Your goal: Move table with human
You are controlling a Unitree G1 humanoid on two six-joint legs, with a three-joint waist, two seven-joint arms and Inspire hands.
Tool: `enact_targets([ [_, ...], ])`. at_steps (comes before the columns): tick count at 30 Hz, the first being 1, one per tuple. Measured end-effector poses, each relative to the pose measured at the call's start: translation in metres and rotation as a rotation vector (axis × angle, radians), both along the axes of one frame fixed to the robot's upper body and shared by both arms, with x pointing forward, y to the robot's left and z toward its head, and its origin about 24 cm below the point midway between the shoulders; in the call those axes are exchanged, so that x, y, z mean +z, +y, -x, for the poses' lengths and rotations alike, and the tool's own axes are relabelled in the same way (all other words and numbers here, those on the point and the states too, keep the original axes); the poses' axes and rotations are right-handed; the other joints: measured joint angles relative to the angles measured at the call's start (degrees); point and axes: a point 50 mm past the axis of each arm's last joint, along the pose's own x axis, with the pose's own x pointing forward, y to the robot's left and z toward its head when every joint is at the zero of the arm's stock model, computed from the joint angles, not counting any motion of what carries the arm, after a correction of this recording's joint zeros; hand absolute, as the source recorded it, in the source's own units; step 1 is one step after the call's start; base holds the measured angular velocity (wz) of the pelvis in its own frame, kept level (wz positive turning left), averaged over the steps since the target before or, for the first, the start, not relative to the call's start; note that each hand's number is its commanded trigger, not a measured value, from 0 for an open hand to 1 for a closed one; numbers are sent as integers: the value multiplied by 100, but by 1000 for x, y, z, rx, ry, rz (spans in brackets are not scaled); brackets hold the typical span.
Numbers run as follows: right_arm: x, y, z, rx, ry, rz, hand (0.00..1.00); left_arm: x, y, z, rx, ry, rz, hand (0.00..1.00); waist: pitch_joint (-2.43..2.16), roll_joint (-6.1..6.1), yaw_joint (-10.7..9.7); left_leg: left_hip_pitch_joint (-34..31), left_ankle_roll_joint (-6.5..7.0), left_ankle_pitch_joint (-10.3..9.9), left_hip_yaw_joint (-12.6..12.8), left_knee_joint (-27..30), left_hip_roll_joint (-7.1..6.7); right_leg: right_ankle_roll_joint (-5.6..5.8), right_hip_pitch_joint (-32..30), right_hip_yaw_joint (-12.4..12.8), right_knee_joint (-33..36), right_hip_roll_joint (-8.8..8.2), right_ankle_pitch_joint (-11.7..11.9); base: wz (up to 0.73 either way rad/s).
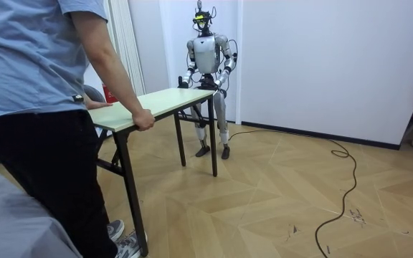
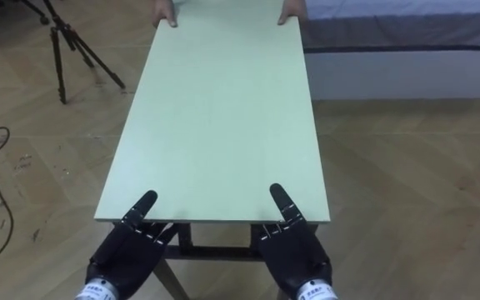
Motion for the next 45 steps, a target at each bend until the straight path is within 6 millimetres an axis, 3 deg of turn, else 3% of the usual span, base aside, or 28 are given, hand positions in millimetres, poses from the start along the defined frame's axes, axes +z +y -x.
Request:
enact_targets([
  [5,0,2,-1,-8,-1,-4,0,3,-8,-8,13,-14,22,0,6,-9,15,0,0,0,-8,0,-6,3,-20,7,26,12,-2,-1],
  [13,2,8,-5,-42,-17,-21,0,6,-14,-14,35,-34,34,0,71,-112,27,-67,1,1,-4,4,-14,1,-150,6,43,-2,-3,0],
  [14,2,8,-5,-42,-17,-21,0,6,-14,-14,38,-33,34,38,71,-112,29,-67,1,1,-4,7,-14,1,-151,6,43,-1,-2,0],
  [15,2,8,-5,-42,-17,-21,0,6,-14,-14,39,-32,34,61,71,-112,29,-67,1,1,-4,10,-14,0,-150,6,43,-1,-2,0],
  [16,2,8,-5,-43,-17,-19,62,6,-14,-14,40,-31,34,89,71,-112,29,-67,1,1,-5,13,-12,0,-150,6,42,-1,-1,0],
  [17,2,8,-5,-44,-18,-18,100,6,-14,-14,42,-31,34,100,71,-112,30,-67,1,1,-6,14,-10,-2,-150,6,41,-1,-1,0],
  [23,2,8,-5,-53,-18,-16,100,7,-15,-16,48,-25,36,100,71,-112,33,-66,1,1,4,14,-10,-3,-149,16,43,-1,0,0],
  [30,-9,12,-8,-40,99,25,100,3,-17,-16,60,73,9,100,74,-117,26,-130,1,1,0,2,2,-7,-187,37,58,32,3,-3],
  [45,-10,16,-10,-54,106,33,100,2,-14,-16,37,79,-49,100,84,-186,49,-37,1,0,-17,-33,13,-9,-122,54,26,64,5,-3],
])
